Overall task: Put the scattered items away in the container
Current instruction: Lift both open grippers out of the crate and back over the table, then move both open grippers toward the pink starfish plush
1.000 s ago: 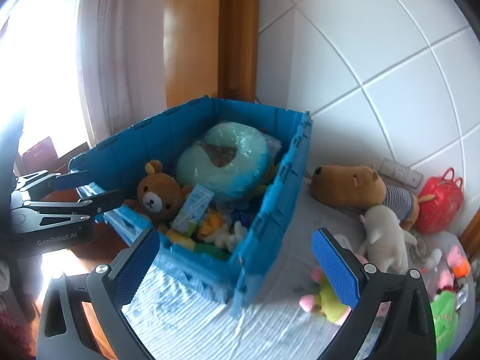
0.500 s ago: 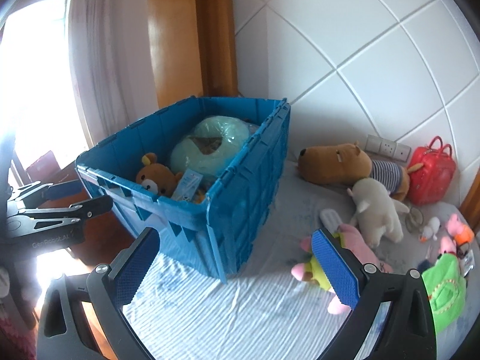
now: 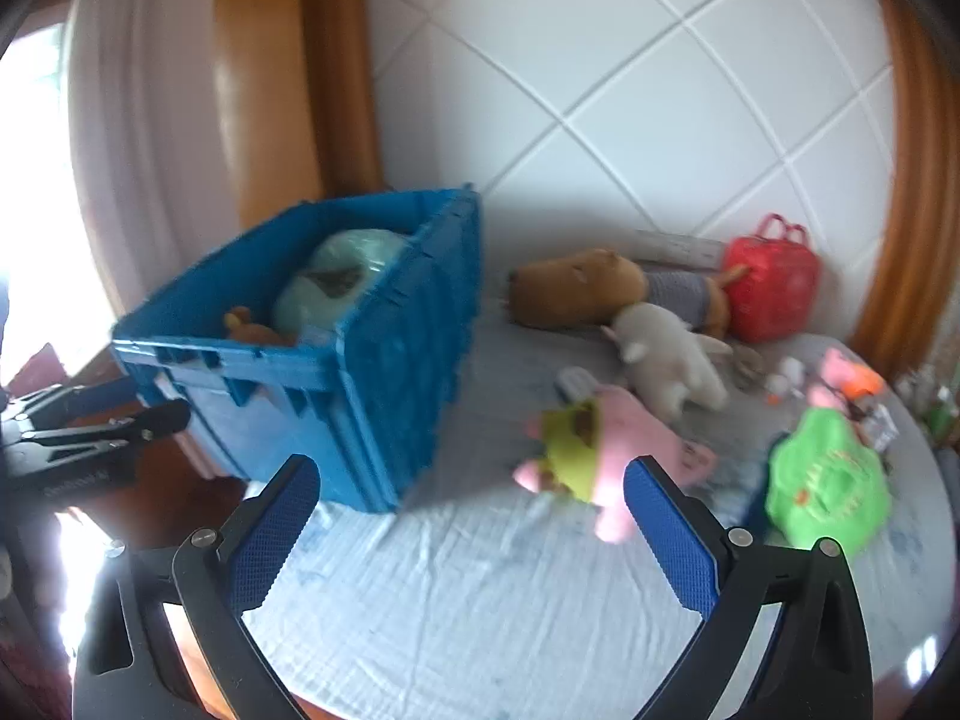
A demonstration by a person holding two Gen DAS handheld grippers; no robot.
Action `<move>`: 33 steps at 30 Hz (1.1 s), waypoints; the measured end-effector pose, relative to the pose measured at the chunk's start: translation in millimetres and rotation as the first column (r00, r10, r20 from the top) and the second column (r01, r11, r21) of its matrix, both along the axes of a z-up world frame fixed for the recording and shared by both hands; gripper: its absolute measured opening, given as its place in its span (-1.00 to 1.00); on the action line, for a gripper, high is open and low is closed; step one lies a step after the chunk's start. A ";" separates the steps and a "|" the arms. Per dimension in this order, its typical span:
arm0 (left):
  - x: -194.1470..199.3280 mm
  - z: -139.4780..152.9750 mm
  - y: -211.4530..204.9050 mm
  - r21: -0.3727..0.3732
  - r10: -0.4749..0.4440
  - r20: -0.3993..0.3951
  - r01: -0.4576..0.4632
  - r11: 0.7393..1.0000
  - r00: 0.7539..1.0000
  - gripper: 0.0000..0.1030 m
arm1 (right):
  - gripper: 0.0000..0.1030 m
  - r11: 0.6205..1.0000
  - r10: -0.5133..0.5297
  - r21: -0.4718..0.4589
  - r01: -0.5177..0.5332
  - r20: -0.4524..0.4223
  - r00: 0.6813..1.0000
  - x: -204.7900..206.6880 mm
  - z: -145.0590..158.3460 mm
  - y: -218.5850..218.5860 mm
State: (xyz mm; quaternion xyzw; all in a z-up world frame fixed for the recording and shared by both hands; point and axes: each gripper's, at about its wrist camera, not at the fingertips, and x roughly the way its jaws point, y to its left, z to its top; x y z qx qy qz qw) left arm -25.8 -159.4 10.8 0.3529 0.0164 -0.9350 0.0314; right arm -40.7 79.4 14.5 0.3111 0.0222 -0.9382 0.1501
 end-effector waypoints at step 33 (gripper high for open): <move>-7.8 -42.9 178.4 0.057 -0.195 0.075 0.191 0.980 0.978 0.37 | 1.00 0.953 -0.300 -0.015 0.303 0.111 0.947 59.6 -36.7 180.3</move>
